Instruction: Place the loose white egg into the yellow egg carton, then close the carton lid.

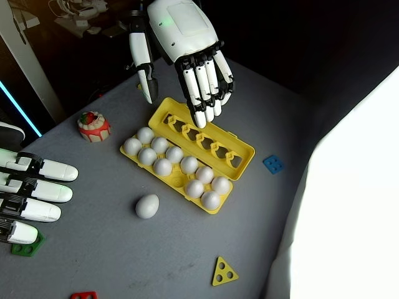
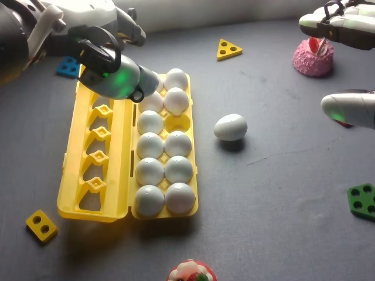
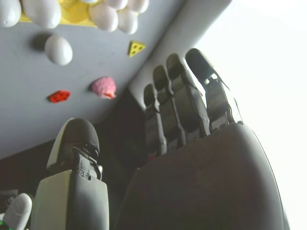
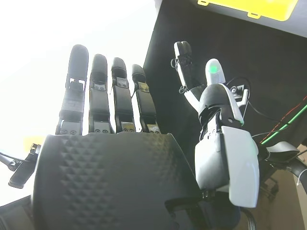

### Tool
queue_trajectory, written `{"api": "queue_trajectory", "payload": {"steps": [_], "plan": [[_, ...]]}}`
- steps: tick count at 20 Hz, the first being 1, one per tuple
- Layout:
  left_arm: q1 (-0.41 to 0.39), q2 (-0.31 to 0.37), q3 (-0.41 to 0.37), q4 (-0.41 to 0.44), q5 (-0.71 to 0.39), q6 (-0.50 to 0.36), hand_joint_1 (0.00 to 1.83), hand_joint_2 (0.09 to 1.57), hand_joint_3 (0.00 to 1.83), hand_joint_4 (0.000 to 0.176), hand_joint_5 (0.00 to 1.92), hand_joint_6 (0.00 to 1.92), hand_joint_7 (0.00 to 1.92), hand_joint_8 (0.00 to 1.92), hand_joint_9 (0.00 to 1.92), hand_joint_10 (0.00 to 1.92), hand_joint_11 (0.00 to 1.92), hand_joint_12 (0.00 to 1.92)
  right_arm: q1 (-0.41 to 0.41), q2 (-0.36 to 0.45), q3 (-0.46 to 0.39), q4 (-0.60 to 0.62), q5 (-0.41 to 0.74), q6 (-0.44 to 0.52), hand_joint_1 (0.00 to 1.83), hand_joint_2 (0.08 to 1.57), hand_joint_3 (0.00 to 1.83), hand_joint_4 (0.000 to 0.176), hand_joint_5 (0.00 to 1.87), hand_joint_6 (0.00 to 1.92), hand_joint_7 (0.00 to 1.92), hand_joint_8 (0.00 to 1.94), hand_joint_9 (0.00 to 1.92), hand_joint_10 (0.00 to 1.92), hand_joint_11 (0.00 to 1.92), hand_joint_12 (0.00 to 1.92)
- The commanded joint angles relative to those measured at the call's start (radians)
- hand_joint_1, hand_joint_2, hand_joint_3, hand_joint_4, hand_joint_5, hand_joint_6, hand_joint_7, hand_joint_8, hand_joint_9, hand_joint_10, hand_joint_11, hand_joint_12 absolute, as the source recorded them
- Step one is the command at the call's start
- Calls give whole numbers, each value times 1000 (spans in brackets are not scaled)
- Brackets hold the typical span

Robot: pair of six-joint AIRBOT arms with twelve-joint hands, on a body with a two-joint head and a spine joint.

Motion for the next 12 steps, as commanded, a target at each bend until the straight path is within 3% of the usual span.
{"api": "queue_trajectory", "payload": {"steps": [1,2,3,7,8,10,12], "plan": [[-4,-1,5,50,22,6,301,1211,162,49,72,60,128,54,151,81,0,663,7,6,-2,-2,124,-1,311,1096,277,0,135,291,166,99,52,310,0,753],[-2,-1,8,49,19,6,301,1211,162,49,72,60,128,54,151,81,0,663,6,6,-2,-2,124,-2,311,1096,277,0,135,291,166,99,52,310,0,753],[-1,-1,11,49,18,6,320,1274,15,54,135,13,182,8,218,15,0,745,6,6,-2,-2,124,-2,318,1208,42,0,197,105,219,7,133,177,0,877],[3,0,18,49,18,10,308,1289,5,41,144,5,180,1,210,1,0,698,5,6,-2,-2,124,-11,282,1232,10,0,223,61,218,5,147,129,0,777],[4,0,18,47,18,10,302,1289,3,38,146,4,191,4,214,2,0,715,4,6,-2,-1,124,-14,268,1233,8,0,219,51,227,5,161,125,0,830],[9,0,24,30,18,16,372,1275,0,37,163,6,208,4,234,5,0,812,4,6,-4,82,119,-81,290,1229,3,0,214,43,235,6,156,114,0,857],[16,1,32,12,10,30,356,1290,3,43,136,1,186,2,210,2,0,770,8,2,-4,217,97,-188,299,1223,0,0,227,36,231,2,159,100,0,804]]}}
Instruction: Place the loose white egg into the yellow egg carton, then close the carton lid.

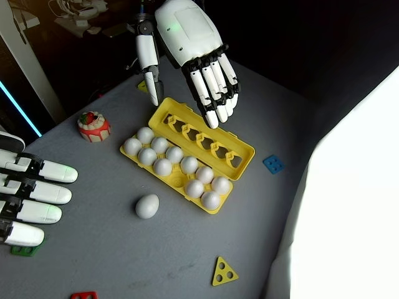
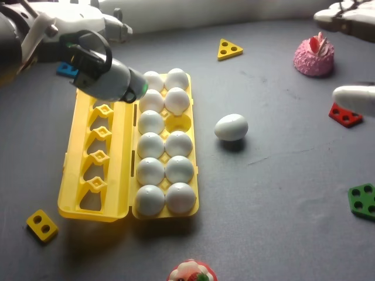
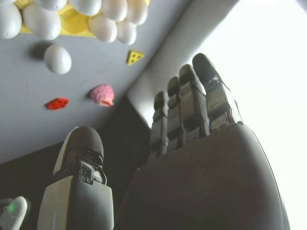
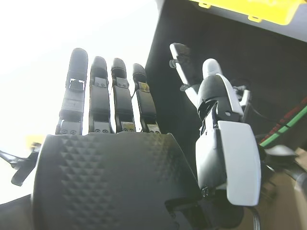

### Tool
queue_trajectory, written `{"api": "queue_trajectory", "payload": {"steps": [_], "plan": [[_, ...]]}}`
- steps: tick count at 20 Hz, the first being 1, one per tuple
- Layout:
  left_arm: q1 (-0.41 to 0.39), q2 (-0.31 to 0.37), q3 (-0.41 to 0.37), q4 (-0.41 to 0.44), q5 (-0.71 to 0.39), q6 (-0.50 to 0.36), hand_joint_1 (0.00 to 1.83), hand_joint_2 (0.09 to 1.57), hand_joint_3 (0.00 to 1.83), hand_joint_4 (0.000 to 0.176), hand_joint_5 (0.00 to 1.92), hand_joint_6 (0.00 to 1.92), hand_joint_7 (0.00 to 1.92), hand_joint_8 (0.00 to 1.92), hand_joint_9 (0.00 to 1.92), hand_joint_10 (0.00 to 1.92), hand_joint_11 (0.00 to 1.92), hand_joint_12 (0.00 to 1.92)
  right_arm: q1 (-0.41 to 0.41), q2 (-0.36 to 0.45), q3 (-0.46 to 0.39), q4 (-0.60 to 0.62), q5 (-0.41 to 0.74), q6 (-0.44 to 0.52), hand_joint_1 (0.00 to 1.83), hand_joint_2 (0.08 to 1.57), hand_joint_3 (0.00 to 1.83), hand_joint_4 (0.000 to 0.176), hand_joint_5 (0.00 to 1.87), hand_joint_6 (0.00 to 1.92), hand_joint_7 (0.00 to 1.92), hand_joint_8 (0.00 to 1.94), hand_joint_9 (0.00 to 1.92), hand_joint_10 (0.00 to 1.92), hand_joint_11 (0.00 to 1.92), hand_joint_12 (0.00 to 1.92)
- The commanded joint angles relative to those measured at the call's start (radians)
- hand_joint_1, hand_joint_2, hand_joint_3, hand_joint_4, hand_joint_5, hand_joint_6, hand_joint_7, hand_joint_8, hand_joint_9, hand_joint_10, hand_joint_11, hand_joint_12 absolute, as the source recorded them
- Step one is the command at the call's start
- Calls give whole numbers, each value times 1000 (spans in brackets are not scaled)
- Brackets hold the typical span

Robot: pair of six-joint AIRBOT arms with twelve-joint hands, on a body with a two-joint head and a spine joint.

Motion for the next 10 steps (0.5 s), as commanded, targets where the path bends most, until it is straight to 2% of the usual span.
{"api": "queue_trajectory", "payload": {"steps": [1,2,4,6,8,9,10], "plan": [[-5,1,1,56,25,2,344,1291,3,48,119,0,163,0,195,0,0,745,9,4,0,-9,84,-7,304,1220,0,0,227,33,221,0,162,99,0,797],[-5,6,-2,53,18,2,341,1290,2,53,104,0,157,0,196,2,0,740,16,-1,0,-3,57,-7,310,1220,0,0,217,25,209,0,153,88,0,771],[3,15,-9,52,12,3,374,1291,1,50,93,0,129,1,178,3,0,690,27,-17,0,17,33,-17,419,1165,0,0,173,4,184,1,139,74,0,838],[9,21,-14,49,12,3,360,1291,1,49,102,3,125,0,180,4,0,679,31,-42,0,108,20,-110,506,1132,0,0,147,0,180,2,135,67,0,777],[21,24,-18,45,28,3,361,1295,2,49,104,3,135,3,187,5,0,703,40,-93,2,285,16,-300,543,1113,0,0,134,2,173,1,142,66,0,852],[31,25,-19,45,38,6,373,1286,0,55,104,2,156,9,190,5,0,705,47,-121,5,358,17,-373,655,1090,0,0,132,1,173,1,145,67,0,854],[45,27,-19,45,53,11,397,1281,0,51,121,7,168,10,194,5,0,709,49,-149,11,404,28,-417,699,1080,0,0,136,3,174,1,150,67,0,881]]}}
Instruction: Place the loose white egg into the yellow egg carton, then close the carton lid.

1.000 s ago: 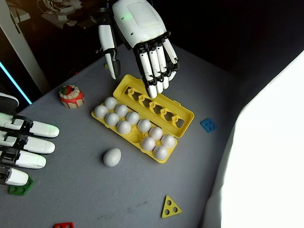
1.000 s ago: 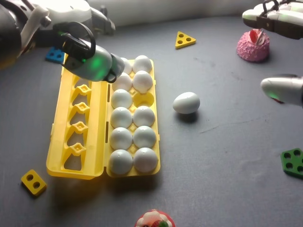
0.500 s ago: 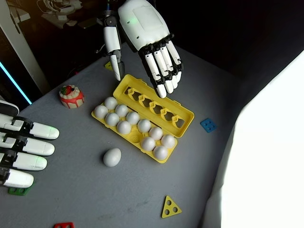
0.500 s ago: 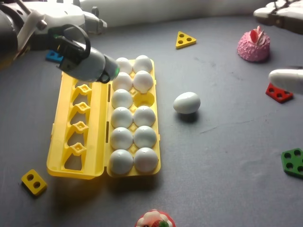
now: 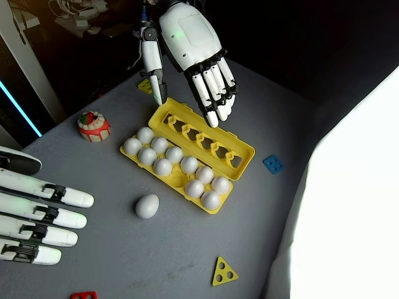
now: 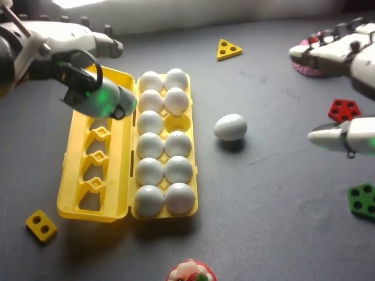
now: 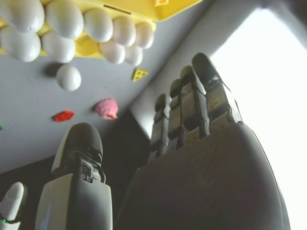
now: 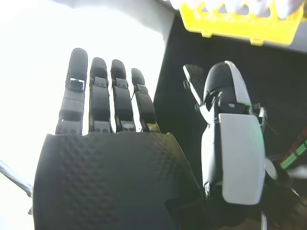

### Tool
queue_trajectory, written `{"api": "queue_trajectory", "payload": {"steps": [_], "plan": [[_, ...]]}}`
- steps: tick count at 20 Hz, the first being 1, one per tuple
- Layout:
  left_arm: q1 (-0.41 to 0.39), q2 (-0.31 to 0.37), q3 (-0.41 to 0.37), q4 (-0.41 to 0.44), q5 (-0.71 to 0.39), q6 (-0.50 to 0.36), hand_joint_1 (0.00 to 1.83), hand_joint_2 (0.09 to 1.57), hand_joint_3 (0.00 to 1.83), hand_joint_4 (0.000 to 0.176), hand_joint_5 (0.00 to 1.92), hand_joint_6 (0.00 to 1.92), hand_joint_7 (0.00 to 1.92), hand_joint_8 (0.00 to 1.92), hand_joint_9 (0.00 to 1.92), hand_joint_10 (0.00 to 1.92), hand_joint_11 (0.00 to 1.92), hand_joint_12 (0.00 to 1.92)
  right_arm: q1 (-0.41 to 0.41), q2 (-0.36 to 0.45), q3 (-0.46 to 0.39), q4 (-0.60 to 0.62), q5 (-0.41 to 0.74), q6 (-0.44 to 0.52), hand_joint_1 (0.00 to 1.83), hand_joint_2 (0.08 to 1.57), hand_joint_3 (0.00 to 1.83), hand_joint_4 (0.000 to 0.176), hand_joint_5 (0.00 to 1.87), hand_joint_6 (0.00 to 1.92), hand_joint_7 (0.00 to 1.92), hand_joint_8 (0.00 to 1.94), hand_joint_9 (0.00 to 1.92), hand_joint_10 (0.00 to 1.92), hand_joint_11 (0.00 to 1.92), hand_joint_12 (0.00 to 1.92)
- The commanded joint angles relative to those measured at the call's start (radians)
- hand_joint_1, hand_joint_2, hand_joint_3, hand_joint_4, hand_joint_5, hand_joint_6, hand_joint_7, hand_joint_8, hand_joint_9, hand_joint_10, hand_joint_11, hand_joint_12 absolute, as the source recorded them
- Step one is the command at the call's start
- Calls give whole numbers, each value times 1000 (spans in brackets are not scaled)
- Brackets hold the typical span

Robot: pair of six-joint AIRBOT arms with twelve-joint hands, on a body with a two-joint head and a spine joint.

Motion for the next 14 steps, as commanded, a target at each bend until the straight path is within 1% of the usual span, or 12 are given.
{"api": "queue_trajectory", "payload": {"steps": [1,3,4,5,6,7,9,10,11,12,13,14], "plan": [[8,6,-6,51,55,8,381,1283,0,48,127,7,166,7,198,6,0,717,15,-15,6,-8,109,-20,719,1082,0,0,123,0,162,0,142,62,0,864],[52,12,-1,51,89,9,359,1293,2,48,112,0,164,4,196,3,0,721,23,-88,35,104,138,-113,781,1065,0,0,141,8,173,4,149,62,0,915],[71,17,4,50,103,9,339,1296,2,50,95,0,142,2,187,1,0,675,29,-127,55,160,152,-163,837,1055,0,5,151,12,177,5,149,62,0,914],[86,22,10,46,110,9,370,1292,0,49,106,5,155,7,192,3,0,670,34,-167,81,210,160,-202,891,1051,0,9,162,16,174,3,140,58,0,909],[94,24,20,45,117,9,374,1291,0,51,105,4,151,4,191,2,0,668,39,-197,102,249,164,-223,921,1051,0,7,173,19,169,1,135,57,0,869],[101,25,33,46,131,9,342,1300,3,54,81,2,134,2,177,1,0,649,43,-235,131,275,169,-231,934,1057,0,8,167,15,155,1,120,51,0,825],[110,27,50,46,139,13,382,1286,0,54,95,6,153,5,199,6,0,696,54,-291,172,299,171,-231,974,1065,0,7,175,18,160,4,123,53,0,820],[110,27,60,46,140,15,369,1293,0,52,100,6,131,1,182,2,0,696,58,-319,192,317,171,-231,1008,1074,0,11,167,13,133,6,97,42,0,608],[112,27,65,45,140,15,367,1295,1,52,101,6,127,0,178,0,0,696,62,-337,205,323,171,-231,1017,1076,0,12,164,11,127,3,90,39,0,470],[113,27,68,45,141,15,352,1294,1,55,114,7,149,6,197,6,0,720,62,-351,214,324,172,-231,1027,1076,0,6,185,19,136,6,85,37,0,440],[113,27,73,45,142,15,348,1293,0,57,103,2,149,3,203,5,0,699,63,-368,226,325,176,-231,1034,1073,0,7,195,23,144,5,89,38,0,503],[113,27,76,45,142,15,334,1304,4,53,91,0,137,2,183,3,0,658,64,-385,240,328,179,-231,1024,1079,0,5,210,29,144,4,84,35,0,512]]}}
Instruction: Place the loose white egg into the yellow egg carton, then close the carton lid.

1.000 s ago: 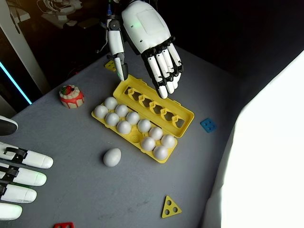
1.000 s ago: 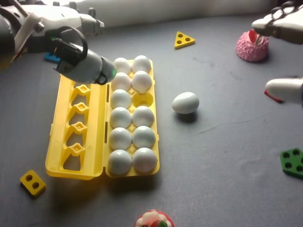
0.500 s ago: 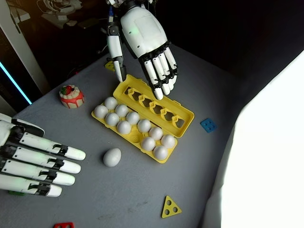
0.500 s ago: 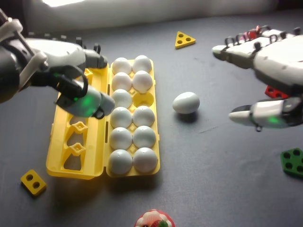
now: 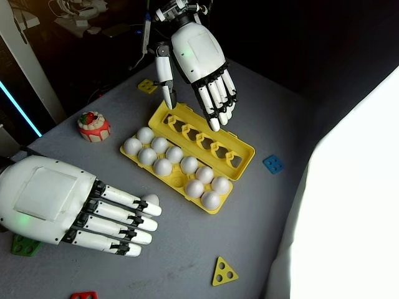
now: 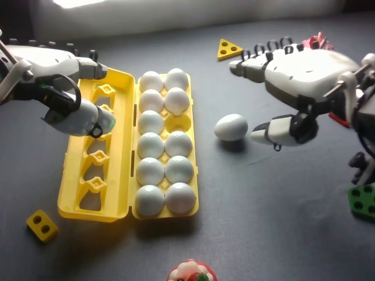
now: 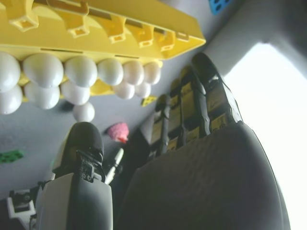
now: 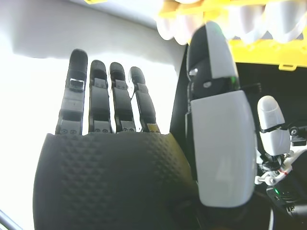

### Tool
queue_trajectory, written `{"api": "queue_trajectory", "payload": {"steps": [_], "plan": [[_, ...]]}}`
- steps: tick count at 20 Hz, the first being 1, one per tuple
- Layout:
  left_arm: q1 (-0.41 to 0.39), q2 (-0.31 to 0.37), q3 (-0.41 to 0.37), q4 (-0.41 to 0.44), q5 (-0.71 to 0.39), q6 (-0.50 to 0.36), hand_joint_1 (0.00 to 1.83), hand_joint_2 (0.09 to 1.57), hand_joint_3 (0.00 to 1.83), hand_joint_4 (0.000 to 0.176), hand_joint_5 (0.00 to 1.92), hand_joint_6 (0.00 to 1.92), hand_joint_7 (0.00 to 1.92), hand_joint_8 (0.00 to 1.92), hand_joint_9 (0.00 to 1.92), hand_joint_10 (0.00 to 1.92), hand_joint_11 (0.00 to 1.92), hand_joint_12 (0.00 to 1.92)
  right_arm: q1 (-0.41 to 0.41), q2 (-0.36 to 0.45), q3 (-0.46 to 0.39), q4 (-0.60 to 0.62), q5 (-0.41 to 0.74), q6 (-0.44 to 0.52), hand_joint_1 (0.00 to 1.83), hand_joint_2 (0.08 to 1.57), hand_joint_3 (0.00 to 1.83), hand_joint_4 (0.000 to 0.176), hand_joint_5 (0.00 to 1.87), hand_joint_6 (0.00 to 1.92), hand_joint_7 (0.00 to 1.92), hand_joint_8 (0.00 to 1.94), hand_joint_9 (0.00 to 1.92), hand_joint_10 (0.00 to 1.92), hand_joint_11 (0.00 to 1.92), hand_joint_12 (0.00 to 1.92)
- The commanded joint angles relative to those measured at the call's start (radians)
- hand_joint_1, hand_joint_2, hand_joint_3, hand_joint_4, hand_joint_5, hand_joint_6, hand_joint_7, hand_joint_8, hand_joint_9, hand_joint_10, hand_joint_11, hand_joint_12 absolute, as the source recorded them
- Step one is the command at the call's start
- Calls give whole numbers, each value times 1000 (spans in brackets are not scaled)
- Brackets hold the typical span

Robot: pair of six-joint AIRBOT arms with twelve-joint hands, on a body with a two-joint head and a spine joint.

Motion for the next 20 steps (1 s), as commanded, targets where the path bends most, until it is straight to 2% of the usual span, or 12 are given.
{"api": "queue_trajectory", "payload": {"steps": [1,3,4,5,8,9,11,12,14,17,18,20], "plan": [[-5,0,3,47,27,1,339,1292,0,60,103,3,161,6,202,7,0,737,15,-5,14,-35,62,3,1011,1089,0,6,238,41,138,1,83,34,0,512],[-1,1,11,27,22,1,334,1291,0,62,107,3,168,5,207,6,0,765,24,-61,70,16,60,13,1008,1091,0,6,244,44,137,0,83,34,0,511],[-1,2,11,27,21,1,313,1300,3,58,98,1,140,3,179,4,0,716,24,-70,77,16,59,18,1017,1094,0,0,278,67,137,0,73,29,0,437],[-1,2,11,27,21,1,313,1300,3,58,98,1,140,3,179,4,0,716,23,-73,79,16,59,20,1017,1094,0,0,278,67,137,0,73,29,0,437],[-7,12,13,22,20,1,375,1286,0,51,122,5,157,4,200,6,0,701,17,-109,104,18,62,34,1056,1084,0,0,370,152,144,4,71,24,0,258],[-11,17,13,22,20,1,339,1296,1,51,121,4,156,2,195,3,0,701,16,-118,111,29,62,36,1060,1078,0,0,364,188,141,2,80,25,0,335],[-18,27,13,24,17,1,320,1295,0,59,113,2,162,2,199,3,0,737,12,-134,125,41,63,37,1049,1093,0,0,234,395,109,0,57,12,0,262],[-20,31,14,26,19,1,367,1283,0,58,128,6,173,5,209,5,0,728,9,-142,134,48,66,38,1045,1095,0,0,182,502,107,0,65,13,0,323],[-21,34,16,27,20,1,377,1280,0,55,139,8,180,6,227,9,0,744,3,-159,150,62,76,41,1050,1091,0,0,158,585,124,2,72,14,0,517],[-28,34,18,29,26,10,412,1276,0,57,137,4,182,3,232,6,0,758,-9,-182,173,62,77,49,1047,1092,0,0,126,623,109,0,71,13,0,507],[-30,33,17,29,26,13,337,1297,4,55,102,2,148,1,204,2,0,697,-13,-188,179,62,77,49,1028,1090,0,0,118,640,123,3,85,19,0,611],[-32,33,13,29,26,20,323,1298,2,59,107,5,161,6,204,3,0,700,-20,-198,187,62,77,49,1026,1096,0,0,116,644,139,9,86,19,0,637]]}}
